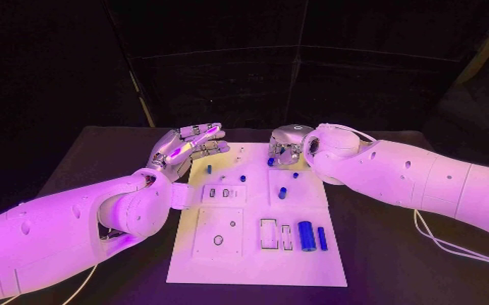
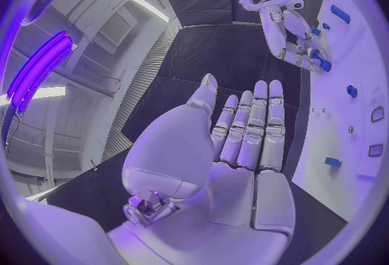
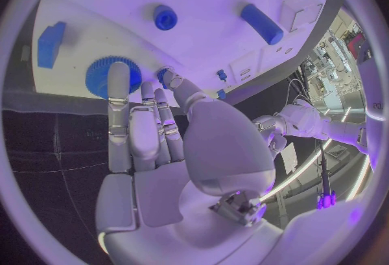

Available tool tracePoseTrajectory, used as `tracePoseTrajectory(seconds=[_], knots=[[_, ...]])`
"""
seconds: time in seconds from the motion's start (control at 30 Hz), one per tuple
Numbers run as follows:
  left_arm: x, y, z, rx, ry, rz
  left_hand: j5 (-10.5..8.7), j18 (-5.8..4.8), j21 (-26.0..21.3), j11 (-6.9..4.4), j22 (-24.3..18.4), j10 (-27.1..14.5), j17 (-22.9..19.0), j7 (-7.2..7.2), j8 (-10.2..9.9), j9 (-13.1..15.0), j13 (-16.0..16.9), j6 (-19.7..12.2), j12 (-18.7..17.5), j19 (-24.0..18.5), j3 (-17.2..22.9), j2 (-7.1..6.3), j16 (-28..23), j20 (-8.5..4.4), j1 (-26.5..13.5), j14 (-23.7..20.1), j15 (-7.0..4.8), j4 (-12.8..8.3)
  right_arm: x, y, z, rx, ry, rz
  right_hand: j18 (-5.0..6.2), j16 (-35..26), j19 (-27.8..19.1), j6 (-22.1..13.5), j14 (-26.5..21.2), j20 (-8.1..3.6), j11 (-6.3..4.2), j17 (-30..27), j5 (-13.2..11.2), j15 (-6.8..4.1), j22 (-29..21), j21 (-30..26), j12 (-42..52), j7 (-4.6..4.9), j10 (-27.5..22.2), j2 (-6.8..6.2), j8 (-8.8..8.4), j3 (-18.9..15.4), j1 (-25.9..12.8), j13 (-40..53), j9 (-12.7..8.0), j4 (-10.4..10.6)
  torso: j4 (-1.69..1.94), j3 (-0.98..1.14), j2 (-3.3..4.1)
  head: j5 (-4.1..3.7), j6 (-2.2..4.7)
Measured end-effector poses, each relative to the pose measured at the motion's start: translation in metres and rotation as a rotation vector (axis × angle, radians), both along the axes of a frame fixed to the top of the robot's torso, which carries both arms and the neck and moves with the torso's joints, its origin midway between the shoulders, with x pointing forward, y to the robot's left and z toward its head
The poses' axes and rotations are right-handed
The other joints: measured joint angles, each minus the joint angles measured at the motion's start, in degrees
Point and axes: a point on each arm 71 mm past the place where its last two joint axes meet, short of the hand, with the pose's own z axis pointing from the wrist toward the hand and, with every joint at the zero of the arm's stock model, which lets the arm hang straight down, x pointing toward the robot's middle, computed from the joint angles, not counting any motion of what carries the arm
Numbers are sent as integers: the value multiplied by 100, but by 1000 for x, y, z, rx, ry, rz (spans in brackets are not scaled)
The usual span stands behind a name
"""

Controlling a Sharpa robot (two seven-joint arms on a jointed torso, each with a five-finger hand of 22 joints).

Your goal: Assemble the parts on the task board

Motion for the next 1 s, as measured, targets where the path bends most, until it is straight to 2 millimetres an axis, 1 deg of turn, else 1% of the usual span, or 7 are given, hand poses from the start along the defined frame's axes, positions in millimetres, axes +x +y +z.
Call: tracePoseTrajectory(seconds=[0.1,0.17,0.23,0.6,0.8,0.87,1.0], knots=[[0,0,1,0,-2,-1,0,0,0,0,0,0,0,0,0,0,0,0,0,0,0,0,0,0,0,0,0,0,0,1,0,2,2,2,0,53,0,30,0,0,3,49,-33,0,17,29,7,25,59,12,0,76,12,0,6,12,1,2,12,4,3],[1,0,1,0,-2,-1,0,-1,0,0,0,0,0,0,0,0,0,0,0,0,0,0,0,0,0,0,0,0,1,3,0,4,3,5,-1,57,0,60,0,0,-11,71,-55,0,29,67,7,-2,73,12,0,114,12,0,7,26,2,3,18,10,-2],[1,0,1,0,-2,-1,0,0,0,0,-2,0,-4,0,0,0,0,0,0,0,0,0,0,0,0,0,0,0,1,4,-1,5,5,8,0,83,0,61,0,0,9,76,-55,0,34,67,29,-2,93,12,0,124,12,0,6,22,4,4,23,18,-15],[2,1,3,1,-4,0,0,-1,0,0,-4,0,-6,0,0,1,1,0,0,-1,0,0,0,1,0,0,0,0,0,7,-1,11,11,22,-1,112,-20,79,0,20,-11,92,-105,0,61,118,29,17,113,10,0,198,13,4,6,65,5,5,36,41,-38],[2,1,3,2,-4,0,0,0,0,0,-12,0,-5,0,-22,1,1,0,0,-1,16,0,0,1,0,0,0,-16,0,9,-1,14,12,28,-1,146,-41,-22,0,40,-11,103,-149,0,77,145,29,41,112,-67,0,232,-6,4,-9,98,5,4,40,41,-35],[3,1,3,2,-3,0,0,-1,0,0,-17,0,-11,0,-22,-4,1,0,-24,19,16,-19,-22,21,-18,0,0,-16,0,10,-1,14,12,28,-1,146,-41,-43,0,40,-11,110,-149,0,77,158,29,61,112,-74,0,248,-12,4,-9,114,5,4,41,41,-35],[3,1,3,3,-2,0,0,-1,-26,0,-18,0,-11,0,-45,-5,1,0,-24,19,16,-23,-22,21,-23,0,0,-16,1,11,-1,15,12,29,-1,147,-41,-55,0,40,-11,110,-149,0,81,158,29,49,112,-74,0,248,-12,4,-9,114,9,4,46,41,-40]])
